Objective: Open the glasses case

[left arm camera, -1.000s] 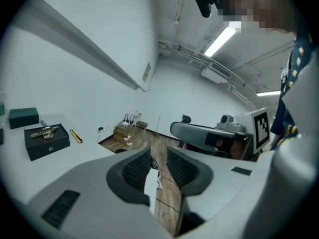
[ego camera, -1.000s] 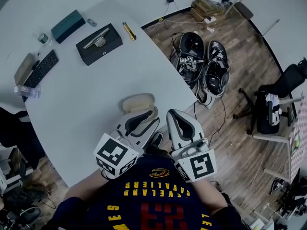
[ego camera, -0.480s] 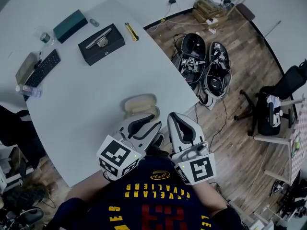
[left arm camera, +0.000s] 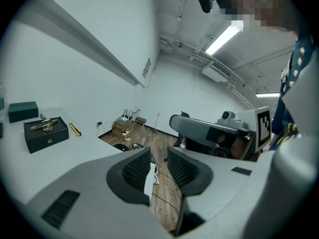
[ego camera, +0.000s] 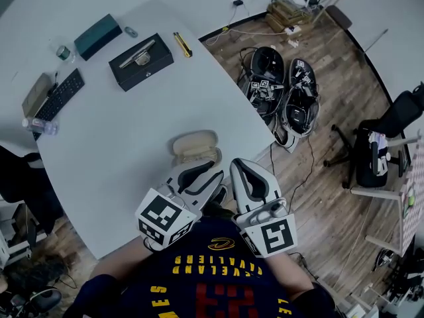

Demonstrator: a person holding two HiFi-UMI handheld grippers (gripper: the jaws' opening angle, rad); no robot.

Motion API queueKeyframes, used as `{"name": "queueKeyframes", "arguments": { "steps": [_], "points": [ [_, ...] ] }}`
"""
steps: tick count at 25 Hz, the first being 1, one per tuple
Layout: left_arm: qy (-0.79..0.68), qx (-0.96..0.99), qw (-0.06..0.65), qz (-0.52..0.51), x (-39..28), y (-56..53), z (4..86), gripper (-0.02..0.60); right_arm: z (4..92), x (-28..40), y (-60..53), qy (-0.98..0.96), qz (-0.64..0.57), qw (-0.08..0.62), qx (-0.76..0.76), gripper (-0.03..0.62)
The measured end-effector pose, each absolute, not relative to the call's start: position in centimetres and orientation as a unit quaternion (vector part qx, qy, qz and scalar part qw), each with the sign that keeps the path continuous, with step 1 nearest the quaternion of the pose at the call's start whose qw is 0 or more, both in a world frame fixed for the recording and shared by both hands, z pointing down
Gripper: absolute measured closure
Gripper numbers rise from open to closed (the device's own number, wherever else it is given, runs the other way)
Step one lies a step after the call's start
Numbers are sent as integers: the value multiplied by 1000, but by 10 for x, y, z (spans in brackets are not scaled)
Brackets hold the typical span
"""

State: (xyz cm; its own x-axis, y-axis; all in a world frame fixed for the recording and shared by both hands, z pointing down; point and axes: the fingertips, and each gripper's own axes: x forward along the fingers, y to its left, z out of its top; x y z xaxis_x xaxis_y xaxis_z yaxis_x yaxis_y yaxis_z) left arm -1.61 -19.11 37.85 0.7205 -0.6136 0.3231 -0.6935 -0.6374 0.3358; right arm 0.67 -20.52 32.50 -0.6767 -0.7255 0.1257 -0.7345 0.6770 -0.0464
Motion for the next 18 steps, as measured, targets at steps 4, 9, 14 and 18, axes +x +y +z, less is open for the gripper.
{"name": "queueKeyframes", "arguments": {
  "steps": [4, 9, 14, 18],
  "points": [
    [-362, 900, 224, 90, -17, -191, 379, 465, 327, 7, -206, -913, 50, 51, 402, 576],
    [-362, 900, 225, 91, -21, -190, 383, 465, 330, 2, -204, -913, 52, 52, 402, 576],
    [-361, 901, 224, 91, -21, -187, 383, 465, 331, 3, -201, -911, 54, 53, 405, 576],
    [-360, 901, 225, 91, -23, -187, 384, 465, 332, 2, -201, -910, 57, 53, 406, 576]
  ]
}}
